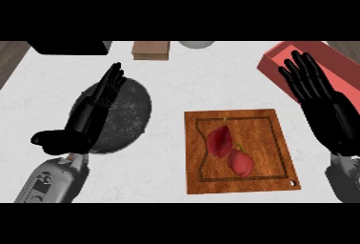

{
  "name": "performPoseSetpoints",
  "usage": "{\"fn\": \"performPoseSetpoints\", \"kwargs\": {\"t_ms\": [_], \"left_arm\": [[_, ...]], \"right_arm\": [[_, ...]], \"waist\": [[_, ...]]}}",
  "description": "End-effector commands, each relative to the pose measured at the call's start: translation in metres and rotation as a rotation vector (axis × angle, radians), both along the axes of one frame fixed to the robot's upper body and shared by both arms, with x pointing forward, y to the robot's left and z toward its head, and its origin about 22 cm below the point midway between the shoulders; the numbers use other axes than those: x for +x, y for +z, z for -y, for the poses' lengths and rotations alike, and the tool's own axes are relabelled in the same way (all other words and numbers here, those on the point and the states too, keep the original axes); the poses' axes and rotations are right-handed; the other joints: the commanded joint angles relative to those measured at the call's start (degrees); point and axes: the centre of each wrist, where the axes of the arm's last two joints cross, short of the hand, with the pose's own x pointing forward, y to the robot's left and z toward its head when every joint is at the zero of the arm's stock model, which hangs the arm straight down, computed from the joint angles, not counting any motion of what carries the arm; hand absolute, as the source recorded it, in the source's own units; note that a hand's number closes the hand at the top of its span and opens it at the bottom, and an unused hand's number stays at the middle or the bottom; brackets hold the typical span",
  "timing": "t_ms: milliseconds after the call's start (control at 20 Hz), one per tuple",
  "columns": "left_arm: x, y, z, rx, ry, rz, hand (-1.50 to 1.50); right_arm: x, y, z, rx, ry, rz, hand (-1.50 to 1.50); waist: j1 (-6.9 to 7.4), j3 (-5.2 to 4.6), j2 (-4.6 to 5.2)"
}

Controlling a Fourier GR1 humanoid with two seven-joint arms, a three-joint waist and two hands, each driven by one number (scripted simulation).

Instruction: Pick the pear from the cutting board and place it in the cardboard box

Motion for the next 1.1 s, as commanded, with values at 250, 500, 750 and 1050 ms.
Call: {"fn": "performPoseSetpoints", "kwargs": {"t_ms": [250,500,750,1050], "left_arm": [[-0.022,-0.028,-0.091,-0.051,0.344,-0.276,0.0],[-0.034,-0.032,-0.113,-0.092,0.338,-0.369,0.0],[-0.035,-0.027,-0.104,-0.113,0.331,-0.39,0.0],[-0.036,-0.021,-0.114,-0.086,0.324,-0.368,0.0]], "right_arm": [[-0.012,-0.035,0.019,0.017,-0.551,-0.289,-1.5],[-0.035,-0.039,0.009,-0.096,-0.909,0.104,-1.5],[-0.071,-0.031,-0.04,-0.267,-0.815,0.185,-1.5],[-0.073,-0.037,-0.01,-0.761,-0.731,-0.139,-1.5]], "waist": [[-0.07,-0.05,0.65],[-1.29,0.03,0.24],[-1.21,0.01,0.57],[-0.56,-0.62,0.77]]}}
